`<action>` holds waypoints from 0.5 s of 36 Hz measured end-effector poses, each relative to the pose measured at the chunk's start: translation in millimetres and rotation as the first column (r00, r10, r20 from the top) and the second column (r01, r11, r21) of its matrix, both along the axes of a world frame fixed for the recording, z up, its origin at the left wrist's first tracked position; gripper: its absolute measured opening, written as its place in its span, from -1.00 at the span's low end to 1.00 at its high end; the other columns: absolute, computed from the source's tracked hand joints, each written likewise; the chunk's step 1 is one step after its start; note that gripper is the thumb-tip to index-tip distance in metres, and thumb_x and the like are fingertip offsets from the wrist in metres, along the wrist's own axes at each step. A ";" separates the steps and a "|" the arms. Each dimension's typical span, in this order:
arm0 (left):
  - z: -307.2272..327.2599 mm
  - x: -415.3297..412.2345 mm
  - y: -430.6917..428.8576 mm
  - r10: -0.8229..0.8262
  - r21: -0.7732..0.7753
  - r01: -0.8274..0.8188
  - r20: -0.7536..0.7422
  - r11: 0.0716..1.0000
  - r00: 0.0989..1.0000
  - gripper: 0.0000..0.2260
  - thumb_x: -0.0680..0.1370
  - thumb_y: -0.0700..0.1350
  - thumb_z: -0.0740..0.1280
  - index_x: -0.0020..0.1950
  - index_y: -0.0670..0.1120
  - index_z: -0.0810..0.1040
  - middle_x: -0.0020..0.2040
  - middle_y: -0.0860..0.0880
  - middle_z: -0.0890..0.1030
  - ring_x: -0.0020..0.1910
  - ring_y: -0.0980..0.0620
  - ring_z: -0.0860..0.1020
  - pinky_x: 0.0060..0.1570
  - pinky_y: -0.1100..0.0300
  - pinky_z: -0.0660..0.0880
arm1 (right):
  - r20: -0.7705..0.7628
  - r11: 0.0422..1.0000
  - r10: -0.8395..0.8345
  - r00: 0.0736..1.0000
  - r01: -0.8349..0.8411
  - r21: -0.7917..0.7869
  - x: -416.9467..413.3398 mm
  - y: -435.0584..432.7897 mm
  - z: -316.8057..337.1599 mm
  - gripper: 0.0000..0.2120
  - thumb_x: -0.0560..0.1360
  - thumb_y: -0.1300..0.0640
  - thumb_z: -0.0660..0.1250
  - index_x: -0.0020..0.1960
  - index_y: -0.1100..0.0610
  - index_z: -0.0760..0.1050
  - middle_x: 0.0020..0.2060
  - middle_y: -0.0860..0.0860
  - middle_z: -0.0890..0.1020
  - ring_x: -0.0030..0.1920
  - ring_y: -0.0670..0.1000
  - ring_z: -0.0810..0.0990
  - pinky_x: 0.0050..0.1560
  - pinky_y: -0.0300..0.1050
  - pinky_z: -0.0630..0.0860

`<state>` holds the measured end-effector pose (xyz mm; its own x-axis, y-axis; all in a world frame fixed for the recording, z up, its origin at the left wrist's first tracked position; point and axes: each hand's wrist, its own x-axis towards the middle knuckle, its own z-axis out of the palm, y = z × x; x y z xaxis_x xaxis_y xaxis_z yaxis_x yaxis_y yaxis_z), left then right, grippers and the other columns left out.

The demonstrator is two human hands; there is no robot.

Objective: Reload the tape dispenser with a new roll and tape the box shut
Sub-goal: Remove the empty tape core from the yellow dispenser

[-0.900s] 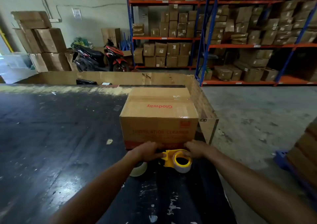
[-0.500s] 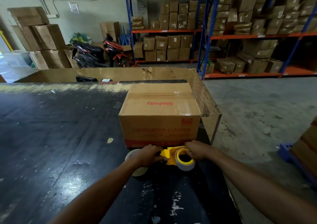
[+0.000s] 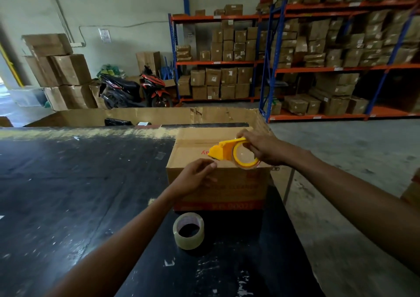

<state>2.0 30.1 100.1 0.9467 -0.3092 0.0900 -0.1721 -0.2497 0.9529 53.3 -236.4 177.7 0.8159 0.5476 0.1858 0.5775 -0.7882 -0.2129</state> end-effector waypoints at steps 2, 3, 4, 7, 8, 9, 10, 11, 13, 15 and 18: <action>6.0 -0.1 -8.1 -0.066 -0.030 0.065 -0.060 0.997 0.996 -0.64 0.70 -0.02 0.26 0.47 -0.11 0.45 0.29 -0.09 0.63 0.14 -0.01 0.72 0.04 0.14 0.70 | 0.135 1.000 -0.002 0.991 0.000 0.014 1.3 3.1 12.7 -0.76 0.69 -0.01 0.12 0.35 -0.13 0.24 0.04 0.02 0.45 -0.12 0.06 0.54 -0.14 0.15 0.58; 9.5 0.9 -13.1 -0.095 -0.056 0.091 -0.081 0.994 0.992 -0.61 0.69 -0.03 0.28 0.50 -0.10 0.42 0.31 -0.09 0.63 0.16 -0.02 0.71 0.06 0.14 0.69 | 0.188 1.000 -0.005 0.982 0.001 0.021 1.8 4.6 18.4 -0.76 0.69 -0.01 0.12 0.35 -0.13 0.24 0.03 0.01 0.44 -0.16 0.05 0.54 -0.19 0.13 0.59; 12.7 3.0 -19.0 -0.112 -0.083 0.105 -0.091 0.991 0.990 -0.58 0.68 -0.04 0.30 0.53 -0.09 0.39 0.33 -0.10 0.63 0.19 -0.02 0.71 0.09 0.13 0.69 | 0.235 1.000 -0.005 0.972 -0.001 0.029 1.9 6.6 23.6 -0.76 0.69 -0.01 0.12 0.35 -0.11 0.24 0.02 0.01 0.44 -0.20 0.04 0.54 -0.24 0.10 0.59; 28.9 9.1 -38.1 -0.085 -0.176 0.073 -0.059 0.982 0.995 -0.49 0.68 -0.02 0.31 0.60 -0.08 0.28 0.40 -0.13 0.59 0.23 -0.04 0.69 0.15 0.06 0.68 | 0.345 0.999 0.002 0.938 -0.018 0.044 3.6 13.4 37.3 -0.72 0.70 0.01 0.13 0.39 -0.04 0.24 0.03 0.03 0.42 -0.29 -0.02 0.50 -0.39 -0.04 0.54; 34.8 11.1 -43.8 -0.057 -0.217 0.046 -0.043 0.975 0.997 -0.50 0.68 -0.01 0.30 0.59 -0.08 0.28 0.40 -0.13 0.59 0.24 -0.06 0.68 0.17 0.03 0.67 | 0.358 0.998 0.007 0.934 -0.026 0.050 3.6 16.0 40.6 -0.70 0.70 0.01 0.13 0.41 -0.02 0.24 0.04 0.04 0.41 -0.30 -0.02 0.49 -0.40 -0.05 0.53; 41.5 12.6 -48.5 -0.026 -0.260 0.019 -0.024 0.965 0.999 -0.55 0.68 -0.01 0.29 0.55 -0.07 0.33 0.38 -0.14 0.60 0.25 -0.06 0.68 0.18 0.01 0.66 | 0.363 0.998 0.011 0.932 -0.033 0.054 3.5 18.7 44.0 -0.69 0.70 0.01 0.13 0.42 -0.02 0.23 0.05 0.04 0.40 -0.30 -0.02 0.49 -0.41 -0.06 0.52; 46.1 14.1 -52.1 0.004 -0.292 -0.005 -0.005 0.956 1.000 -0.61 0.69 -0.02 0.29 0.49 -0.09 0.39 0.33 -0.14 0.63 0.24 -0.06 0.68 0.19 0.02 0.66 | 0.362 0.998 0.015 0.932 -0.038 0.056 2.9 20.4 45.8 -0.69 0.70 0.01 0.13 0.42 -0.01 0.23 0.06 0.05 0.40 -0.30 -0.02 0.49 -0.41 -0.07 0.50; 50.8 15.8 -55.0 0.034 -0.321 -0.028 0.014 0.947 0.999 -0.66 0.69 -0.03 0.30 0.44 -0.11 0.44 0.27 -0.15 0.67 0.22 -0.06 0.68 0.17 0.04 0.66 | 0.361 0.998 0.018 0.933 -0.041 0.055 2.7 22.4 48.0 -0.69 0.70 0.02 0.13 0.42 -0.01 0.23 0.05 0.05 0.39 -0.30 -0.02 0.49 -0.41 -0.09 0.49; 54.4 20.7 -57.7 0.103 -0.349 -0.086 0.030 0.933 0.994 -0.72 0.68 -0.06 0.33 0.36 -0.11 0.50 0.17 -0.14 0.71 0.17 -0.01 0.70 0.11 0.11 0.67 | 0.351 0.998 0.020 0.936 -0.041 0.054 1.4 25.9 52.5 -0.69 0.69 0.04 0.14 0.42 -0.02 0.23 0.05 0.06 0.38 -0.30 0.00 0.50 -0.39 -0.05 0.53; 55.2 25.3 -58.7 0.171 -0.356 -0.146 0.038 0.923 0.985 -0.72 0.66 -0.06 0.36 0.34 -0.11 0.50 0.18 -0.13 0.70 0.18 -0.02 0.69 0.16 0.07 0.66 | 0.325 0.997 0.015 0.945 -0.037 0.062 1.9 26.7 57.6 -0.68 0.69 0.04 0.14 0.43 -0.06 0.21 0.05 0.04 0.37 -0.27 0.04 0.53 -0.31 0.08 0.60; 55.3 28.1 -57.8 0.196 -0.365 -0.153 0.083 0.918 0.977 -0.66 0.65 -0.06 0.37 0.36 -0.20 0.50 0.24 -0.15 0.67 0.23 -0.07 0.67 0.16 0.10 0.64 | 0.243 0.998 0.003 0.970 -0.019 0.063 3.6 25.0 63.7 -0.64 0.69 -0.05 0.11 0.46 -0.09 0.16 0.07 0.03 0.36 -0.17 0.05 0.55 -0.15 0.17 0.61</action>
<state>30.1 -27.6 155.4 0.9591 -0.0674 0.2750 -0.2708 0.0648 0.9604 56.9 -211.4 241.4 0.7356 0.5367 0.4132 0.6270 -0.7704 -0.1154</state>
